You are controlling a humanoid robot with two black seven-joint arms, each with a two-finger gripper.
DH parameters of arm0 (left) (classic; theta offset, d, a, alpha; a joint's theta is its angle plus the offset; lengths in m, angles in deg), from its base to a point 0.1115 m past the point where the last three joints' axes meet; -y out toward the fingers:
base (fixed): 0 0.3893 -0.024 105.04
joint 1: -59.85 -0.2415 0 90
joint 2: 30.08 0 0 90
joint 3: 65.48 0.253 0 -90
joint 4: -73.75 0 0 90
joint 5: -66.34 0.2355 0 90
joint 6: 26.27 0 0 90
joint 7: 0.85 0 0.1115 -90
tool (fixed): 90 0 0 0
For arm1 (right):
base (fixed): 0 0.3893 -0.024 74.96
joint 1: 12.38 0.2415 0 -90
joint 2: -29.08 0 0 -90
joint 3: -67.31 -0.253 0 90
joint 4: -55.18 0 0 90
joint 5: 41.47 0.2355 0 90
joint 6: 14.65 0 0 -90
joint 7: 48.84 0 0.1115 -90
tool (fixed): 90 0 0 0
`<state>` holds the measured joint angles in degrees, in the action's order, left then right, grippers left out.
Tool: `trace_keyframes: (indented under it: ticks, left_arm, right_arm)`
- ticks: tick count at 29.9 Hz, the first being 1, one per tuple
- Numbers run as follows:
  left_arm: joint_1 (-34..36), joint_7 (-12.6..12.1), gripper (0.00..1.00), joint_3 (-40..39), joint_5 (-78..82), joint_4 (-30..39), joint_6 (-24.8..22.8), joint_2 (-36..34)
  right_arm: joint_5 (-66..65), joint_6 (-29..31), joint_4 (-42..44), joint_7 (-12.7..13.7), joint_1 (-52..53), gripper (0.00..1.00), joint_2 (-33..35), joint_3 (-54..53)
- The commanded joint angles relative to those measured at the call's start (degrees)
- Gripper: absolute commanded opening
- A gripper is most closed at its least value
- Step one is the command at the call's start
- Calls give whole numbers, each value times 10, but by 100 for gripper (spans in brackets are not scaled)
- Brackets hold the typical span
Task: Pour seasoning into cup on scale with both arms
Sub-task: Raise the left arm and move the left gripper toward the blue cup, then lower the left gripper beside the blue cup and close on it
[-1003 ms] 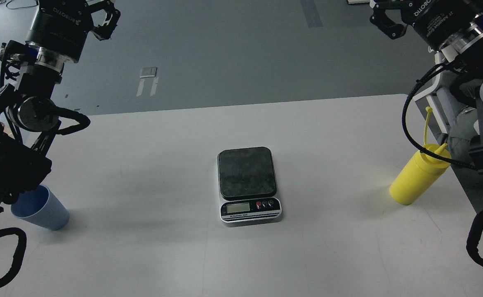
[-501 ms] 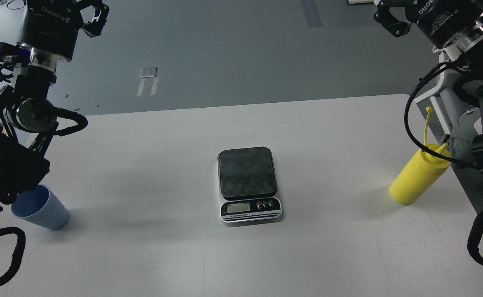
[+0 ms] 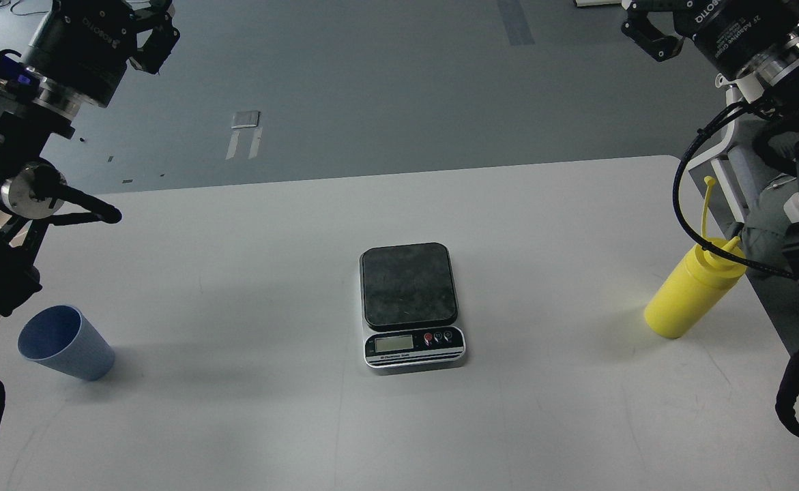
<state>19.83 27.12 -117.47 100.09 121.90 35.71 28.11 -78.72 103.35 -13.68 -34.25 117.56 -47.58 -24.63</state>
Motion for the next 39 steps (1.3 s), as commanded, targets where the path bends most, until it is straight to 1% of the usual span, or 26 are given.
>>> trace_keyframes:
  ticks: [1,9,14,33,36,39]
  left_arm:
    - [3,0,98,0,53,6,0,5]
    - [0,0,98,19,69,7,0,10]
    - [0,0,98,8,62,6,0,6]
    - [-2,0,98,13,41,6,0,4]
    - [3,0,98,18,47,7,0,0]
    - [9,0,98,19,79,10,0,-23]
  right_arm:
    - [0,0,-2,0,1,100,-2,1]
    - [-4,0,-20,0,-7,100,-5,7]
    - [-4,0,-29,3,-8,100,-3,7]
    - [-5,0,-50,3,-31,100,-1,5]
    - [-5,0,-51,3,-31,100,0,5]
    - [-4,0,-56,3,-33,100,1,0]
